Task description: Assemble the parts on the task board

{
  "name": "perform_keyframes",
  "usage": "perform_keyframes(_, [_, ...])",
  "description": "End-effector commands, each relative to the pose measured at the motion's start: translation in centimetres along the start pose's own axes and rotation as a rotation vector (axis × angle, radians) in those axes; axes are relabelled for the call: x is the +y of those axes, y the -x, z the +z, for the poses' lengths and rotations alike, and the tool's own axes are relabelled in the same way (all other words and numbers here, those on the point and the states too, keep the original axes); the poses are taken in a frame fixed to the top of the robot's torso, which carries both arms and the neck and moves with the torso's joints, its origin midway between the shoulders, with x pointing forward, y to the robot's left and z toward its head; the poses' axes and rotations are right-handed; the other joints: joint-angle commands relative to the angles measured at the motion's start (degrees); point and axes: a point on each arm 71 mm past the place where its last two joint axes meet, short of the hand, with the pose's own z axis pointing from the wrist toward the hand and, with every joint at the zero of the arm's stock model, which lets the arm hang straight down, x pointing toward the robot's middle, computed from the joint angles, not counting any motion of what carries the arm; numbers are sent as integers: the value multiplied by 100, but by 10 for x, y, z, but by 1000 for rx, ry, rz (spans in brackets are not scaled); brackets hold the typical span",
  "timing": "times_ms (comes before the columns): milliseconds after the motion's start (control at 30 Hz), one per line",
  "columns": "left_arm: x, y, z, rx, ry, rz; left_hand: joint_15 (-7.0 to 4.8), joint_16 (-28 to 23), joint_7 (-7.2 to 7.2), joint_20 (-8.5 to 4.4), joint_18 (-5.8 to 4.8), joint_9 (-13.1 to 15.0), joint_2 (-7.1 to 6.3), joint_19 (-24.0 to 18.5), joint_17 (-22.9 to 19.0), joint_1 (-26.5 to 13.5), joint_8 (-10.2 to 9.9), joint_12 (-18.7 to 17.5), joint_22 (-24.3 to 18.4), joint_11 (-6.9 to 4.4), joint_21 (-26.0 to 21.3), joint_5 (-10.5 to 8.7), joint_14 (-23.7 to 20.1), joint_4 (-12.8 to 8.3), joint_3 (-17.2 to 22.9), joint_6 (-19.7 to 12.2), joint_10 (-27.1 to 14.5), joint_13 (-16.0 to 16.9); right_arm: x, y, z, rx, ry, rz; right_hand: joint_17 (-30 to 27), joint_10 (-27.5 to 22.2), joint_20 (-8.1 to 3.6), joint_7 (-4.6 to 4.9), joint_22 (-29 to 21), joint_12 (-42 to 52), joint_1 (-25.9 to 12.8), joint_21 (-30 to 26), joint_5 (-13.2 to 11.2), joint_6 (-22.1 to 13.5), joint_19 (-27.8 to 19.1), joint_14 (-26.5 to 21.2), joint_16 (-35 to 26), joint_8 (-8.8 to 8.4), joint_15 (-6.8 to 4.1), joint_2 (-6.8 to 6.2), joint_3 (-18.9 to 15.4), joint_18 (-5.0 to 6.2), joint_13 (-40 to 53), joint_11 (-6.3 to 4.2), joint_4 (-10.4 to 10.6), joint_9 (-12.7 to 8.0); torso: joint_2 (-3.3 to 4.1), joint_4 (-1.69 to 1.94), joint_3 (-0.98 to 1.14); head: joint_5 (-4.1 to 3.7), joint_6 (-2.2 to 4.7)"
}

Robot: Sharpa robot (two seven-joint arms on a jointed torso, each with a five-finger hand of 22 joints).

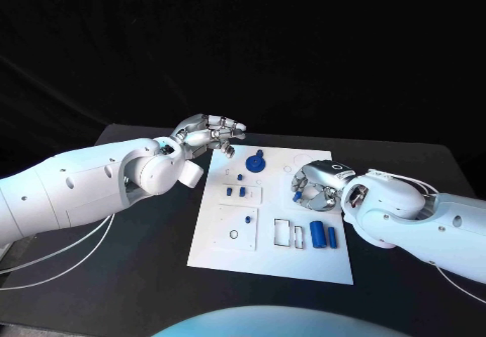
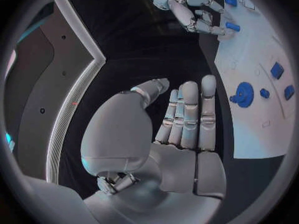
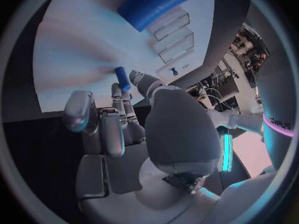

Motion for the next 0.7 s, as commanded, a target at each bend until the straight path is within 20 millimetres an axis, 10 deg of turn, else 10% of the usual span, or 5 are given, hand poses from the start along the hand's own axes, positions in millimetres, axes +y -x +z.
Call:
perform_keyframes(33, [-1,-2,0,19,-6,-2,-2,-39,1,25,109,-3,16,-20,-6,-17,39,37,-5,-15,-18,22,-24,8,-32,-43,-42,-3,1,-4,1,32,3,-11,22,139,-11,-17,28,22,22,48,-26,104,71,247,43,40,-51,46,157,-22,-23,-20,36,-6,-4,-3,-2,2,-6])
perform_keyframes(700, [-1,-2,0,19,-2,0,-2,-39,1,25,109,-3,16,-20,-6,-17,39,37,-5,-15,-18,22,-24,8,-32,-43,-42,-3,-1,-8,6,13,-9,-37,147,588,-108,-111,157,-86,201,218,-264,368,163,287,109,182,-149,142,779,-59,-77,-132,-29,75,-5,-4,4,6,-26])
